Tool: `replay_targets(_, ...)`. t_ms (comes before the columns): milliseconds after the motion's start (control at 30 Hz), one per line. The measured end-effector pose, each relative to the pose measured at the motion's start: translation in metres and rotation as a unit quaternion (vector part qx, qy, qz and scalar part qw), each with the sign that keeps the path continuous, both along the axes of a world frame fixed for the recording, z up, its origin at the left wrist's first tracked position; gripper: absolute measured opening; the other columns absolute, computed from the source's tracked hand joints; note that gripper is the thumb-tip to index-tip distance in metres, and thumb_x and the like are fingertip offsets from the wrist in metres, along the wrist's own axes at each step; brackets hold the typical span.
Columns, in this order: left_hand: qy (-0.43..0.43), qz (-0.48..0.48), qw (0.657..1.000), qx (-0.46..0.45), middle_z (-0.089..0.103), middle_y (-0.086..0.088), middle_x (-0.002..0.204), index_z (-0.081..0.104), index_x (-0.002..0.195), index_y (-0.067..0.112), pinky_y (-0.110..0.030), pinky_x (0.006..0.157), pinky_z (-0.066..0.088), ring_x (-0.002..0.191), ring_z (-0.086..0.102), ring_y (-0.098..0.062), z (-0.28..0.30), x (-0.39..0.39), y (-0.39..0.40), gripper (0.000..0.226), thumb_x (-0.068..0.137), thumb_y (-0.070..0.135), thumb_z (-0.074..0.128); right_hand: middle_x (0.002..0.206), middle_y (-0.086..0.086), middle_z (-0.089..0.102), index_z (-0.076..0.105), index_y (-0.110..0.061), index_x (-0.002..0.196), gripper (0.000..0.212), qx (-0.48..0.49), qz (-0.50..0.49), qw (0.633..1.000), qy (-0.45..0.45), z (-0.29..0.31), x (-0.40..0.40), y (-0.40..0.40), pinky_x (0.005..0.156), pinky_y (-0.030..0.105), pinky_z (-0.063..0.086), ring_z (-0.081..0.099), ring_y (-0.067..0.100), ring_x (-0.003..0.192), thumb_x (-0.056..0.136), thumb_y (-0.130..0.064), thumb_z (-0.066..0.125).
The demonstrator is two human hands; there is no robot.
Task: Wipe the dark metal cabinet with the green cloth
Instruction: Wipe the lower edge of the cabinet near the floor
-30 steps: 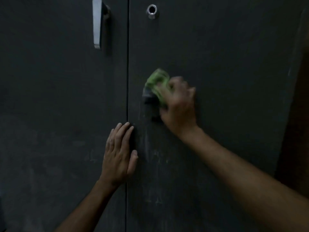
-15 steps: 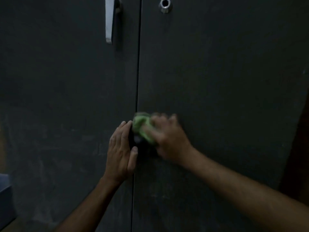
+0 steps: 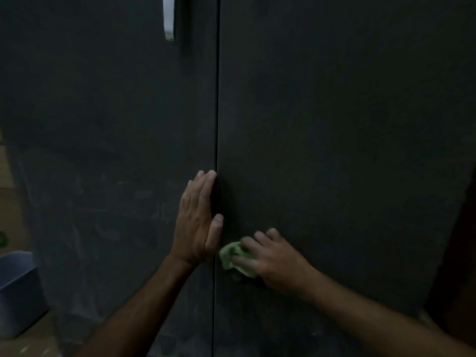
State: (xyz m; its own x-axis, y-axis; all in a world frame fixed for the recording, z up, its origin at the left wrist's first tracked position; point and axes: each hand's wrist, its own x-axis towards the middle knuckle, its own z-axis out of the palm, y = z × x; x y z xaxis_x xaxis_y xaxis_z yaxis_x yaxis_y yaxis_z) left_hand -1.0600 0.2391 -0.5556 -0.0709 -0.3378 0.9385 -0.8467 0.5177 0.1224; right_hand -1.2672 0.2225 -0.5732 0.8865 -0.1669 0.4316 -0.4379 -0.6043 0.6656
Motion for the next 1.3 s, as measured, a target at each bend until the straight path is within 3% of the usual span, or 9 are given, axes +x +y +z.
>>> replay_targets(67,-0.039,0.004,0.999,0.007,0.029,-0.012,0.161,0.030,0.152,-0.001,-0.052,0.123,0.017,0.152,0.021,-0.027,-0.007,0.001,0.002,0.070,0.092,0.035,0.036,0.107,0.006,0.064,0.067,-0.030,0.118,0.044,-0.012,0.011,0.999,-0.036,0.020,-0.013,-0.012,0.069,0.037,0.046,0.060,0.026,0.084,0.075,-0.023,0.059)
replay_targets(233,-0.091,0.002,0.995,0.046,0.021,-0.015,0.164,0.029,0.152,-0.003,-0.054,0.123,0.016,0.153,0.016,-0.031,-0.029,0.000,0.001,0.071,0.092,0.033,0.038,0.112,0.011,0.055,0.062,-0.024,0.124,0.054,0.004,-0.018,0.907,-0.421,0.074,0.009,-0.032,0.074,0.038,0.032,0.052,0.031,0.092,0.070,-0.016,0.059)
replay_targets(400,-0.111,0.021,0.992,0.063,0.016,-0.017,0.165,0.026,0.153,-0.004,-0.052,0.124,0.014,0.154,0.012,-0.031,-0.029,0.000,0.003,0.074,0.092,0.035,0.036,0.109,0.004,0.071,0.072,-0.030,0.114,0.035,-0.047,0.029,0.998,-0.029,-0.035,-0.042,-0.014,0.074,0.035,0.034,0.060,0.022,0.084,0.083,-0.025,0.058)
replay_targets(467,-0.132,0.028,0.989,0.067,0.014,-0.017,0.166,0.025,0.154,-0.003,-0.052,0.124,0.013,0.154,0.011,-0.031,-0.029,0.003,0.003,0.074,0.091,0.035,0.037,0.110,0.008,0.069,0.067,-0.030,0.118,0.039,-0.046,0.028,0.998,-0.019,-0.015,-0.076,-0.023,0.073,0.035,0.032,0.060,0.023,0.084,0.081,-0.023,0.056)
replay_targets(667,-0.146,0.062,0.985,0.064,0.010,-0.018,0.166,0.022,0.155,-0.001,-0.049,0.125,0.009,0.155,0.008,-0.031,-0.033,0.000,0.000,0.075,0.092,0.035,0.038,0.115,0.015,0.052,0.059,-0.022,0.128,0.063,-0.032,-0.037,0.886,-0.462,0.052,-0.055,-0.037,0.076,0.038,0.032,0.052,0.031,0.098,0.067,-0.008,0.066)
replay_targets(833,-0.148,0.078,0.984,0.069,0.011,-0.020,0.165,0.022,0.155,-0.003,-0.050,0.125,0.010,0.155,0.007,-0.032,-0.032,-0.004,0.003,0.076,0.091,0.035,0.038,0.103,0.007,0.074,0.077,-0.031,0.107,0.033,-0.023,0.004,0.997,-0.073,-0.057,-0.071,-0.008,0.072,0.034,0.032,0.069,0.023,0.074,0.085,-0.022,0.054)
replay_targets(900,-0.153,0.077,0.983,0.065,0.010,-0.019,0.166,0.022,0.155,-0.003,-0.050,0.125,0.010,0.155,0.007,-0.031,-0.032,-0.002,0.003,0.075,0.092,0.036,0.038,0.103,0.008,0.073,0.077,-0.031,0.106,0.036,-0.013,0.006,0.998,-0.055,-0.037,-0.092,-0.009,0.072,0.034,0.030,0.069,0.024,0.074,0.086,-0.027,0.046)
replay_targets(1100,-0.145,0.079,0.985,0.053,0.013,-0.021,0.165,0.024,0.154,-0.004,-0.052,0.124,0.012,0.154,0.009,-0.033,-0.034,-0.004,0.000,0.074,0.092,0.035,0.039,0.114,0.016,0.057,0.064,-0.021,0.124,0.059,-0.002,-0.046,0.883,-0.466,0.058,-0.050,-0.033,0.077,0.037,0.030,0.053,0.032,0.097,0.066,-0.009,0.065)
replay_targets(1300,-0.142,0.082,0.985,0.056,0.014,-0.020,0.165,0.024,0.154,-0.003,-0.051,0.124,0.012,0.154,0.009,-0.032,-0.034,-0.003,0.000,0.075,0.092,0.034,0.039,0.109,0.003,0.069,0.072,-0.033,0.112,0.040,0.050,-0.019,0.998,0.015,-0.063,-0.044,0.002,0.070,0.033,0.050,0.066,0.020,0.083,0.072,-0.033,0.071)
